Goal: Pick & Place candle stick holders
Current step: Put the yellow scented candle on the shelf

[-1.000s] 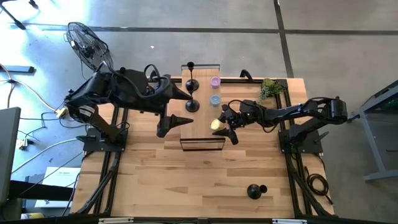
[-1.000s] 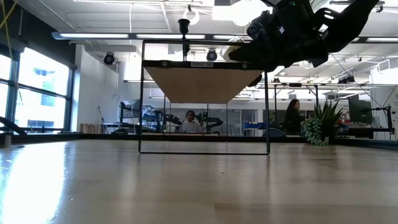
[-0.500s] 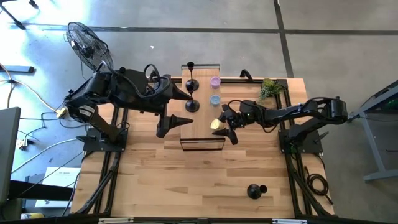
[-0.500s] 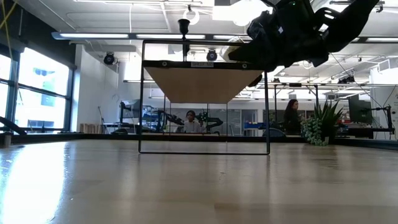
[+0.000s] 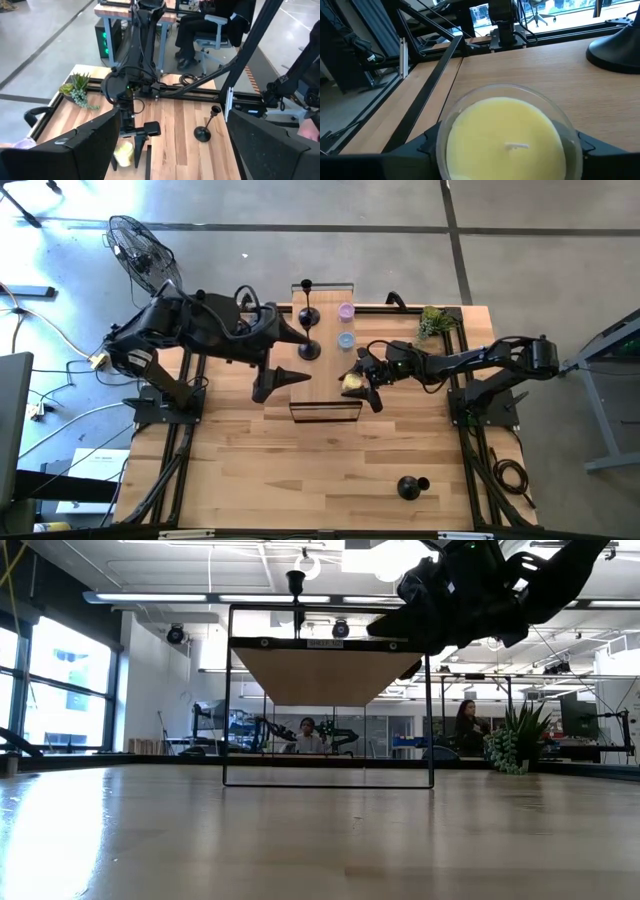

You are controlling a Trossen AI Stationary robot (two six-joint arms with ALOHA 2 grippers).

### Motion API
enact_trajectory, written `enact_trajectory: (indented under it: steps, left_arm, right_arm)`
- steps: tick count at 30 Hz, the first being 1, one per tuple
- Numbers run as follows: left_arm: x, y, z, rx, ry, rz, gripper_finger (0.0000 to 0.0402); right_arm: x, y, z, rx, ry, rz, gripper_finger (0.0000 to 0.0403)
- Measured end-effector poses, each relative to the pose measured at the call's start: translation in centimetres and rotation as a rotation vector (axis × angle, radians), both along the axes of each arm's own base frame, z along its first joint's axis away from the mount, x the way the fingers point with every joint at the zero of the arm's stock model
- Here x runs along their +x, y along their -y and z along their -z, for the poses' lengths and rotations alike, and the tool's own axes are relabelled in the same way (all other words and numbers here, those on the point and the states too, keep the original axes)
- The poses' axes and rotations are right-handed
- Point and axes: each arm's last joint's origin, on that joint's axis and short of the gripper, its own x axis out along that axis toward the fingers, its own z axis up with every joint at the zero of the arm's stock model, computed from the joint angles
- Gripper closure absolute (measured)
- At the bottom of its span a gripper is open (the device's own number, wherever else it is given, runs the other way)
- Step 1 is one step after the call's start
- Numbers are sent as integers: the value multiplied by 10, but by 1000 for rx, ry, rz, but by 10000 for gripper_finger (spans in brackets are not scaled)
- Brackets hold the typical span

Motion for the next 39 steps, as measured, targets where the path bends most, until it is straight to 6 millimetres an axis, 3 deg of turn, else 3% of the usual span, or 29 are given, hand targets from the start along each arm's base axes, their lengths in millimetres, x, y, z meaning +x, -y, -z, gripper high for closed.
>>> enact_trajectory:
  steps: [39]
  left_arm:
    - [2, 0, 2, -6, -7, -1, 41]
  right_arm:
    - [2, 1, -8, -25, 84, 31, 166]
